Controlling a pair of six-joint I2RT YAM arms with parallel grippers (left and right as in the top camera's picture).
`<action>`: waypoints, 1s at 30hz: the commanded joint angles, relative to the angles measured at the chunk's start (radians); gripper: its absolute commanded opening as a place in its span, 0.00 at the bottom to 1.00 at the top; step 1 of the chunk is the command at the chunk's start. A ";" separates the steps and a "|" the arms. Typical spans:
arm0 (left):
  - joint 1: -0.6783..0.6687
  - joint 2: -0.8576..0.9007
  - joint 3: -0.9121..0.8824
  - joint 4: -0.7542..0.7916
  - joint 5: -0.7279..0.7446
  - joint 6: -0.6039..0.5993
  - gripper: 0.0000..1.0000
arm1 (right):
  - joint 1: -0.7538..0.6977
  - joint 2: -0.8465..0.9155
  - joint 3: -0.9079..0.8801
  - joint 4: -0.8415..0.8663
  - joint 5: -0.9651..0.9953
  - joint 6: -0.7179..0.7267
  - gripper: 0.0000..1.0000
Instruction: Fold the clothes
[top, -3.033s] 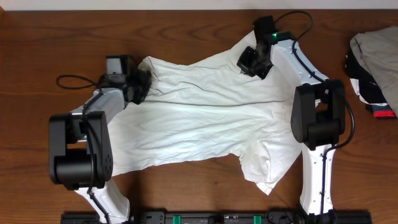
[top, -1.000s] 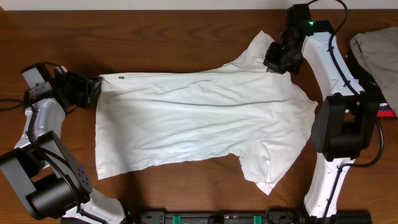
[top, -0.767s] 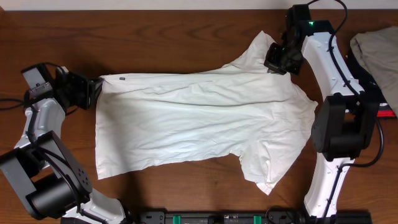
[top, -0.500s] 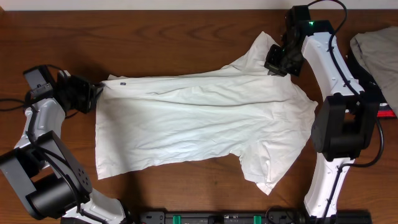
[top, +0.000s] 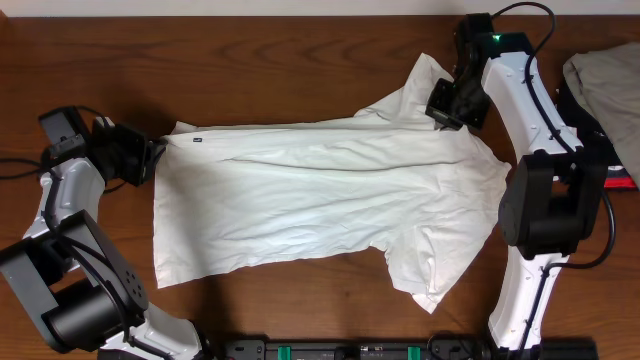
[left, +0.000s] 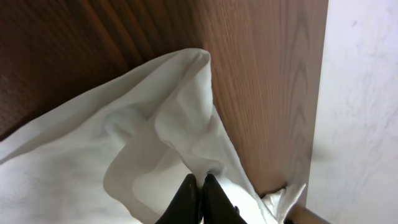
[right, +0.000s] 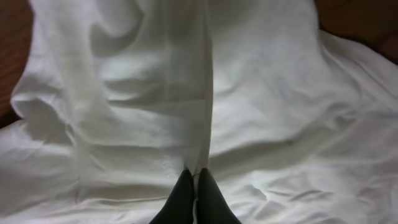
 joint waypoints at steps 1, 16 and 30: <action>0.007 -0.022 0.022 -0.005 -0.042 0.018 0.06 | 0.005 -0.024 0.008 -0.016 0.054 0.067 0.02; 0.007 -0.022 0.022 -0.007 -0.048 0.022 0.06 | 0.009 -0.024 0.008 -0.067 0.094 0.227 0.02; 0.007 -0.022 0.022 -0.021 -0.071 0.040 0.06 | 0.028 -0.089 0.008 -0.060 0.300 0.261 0.02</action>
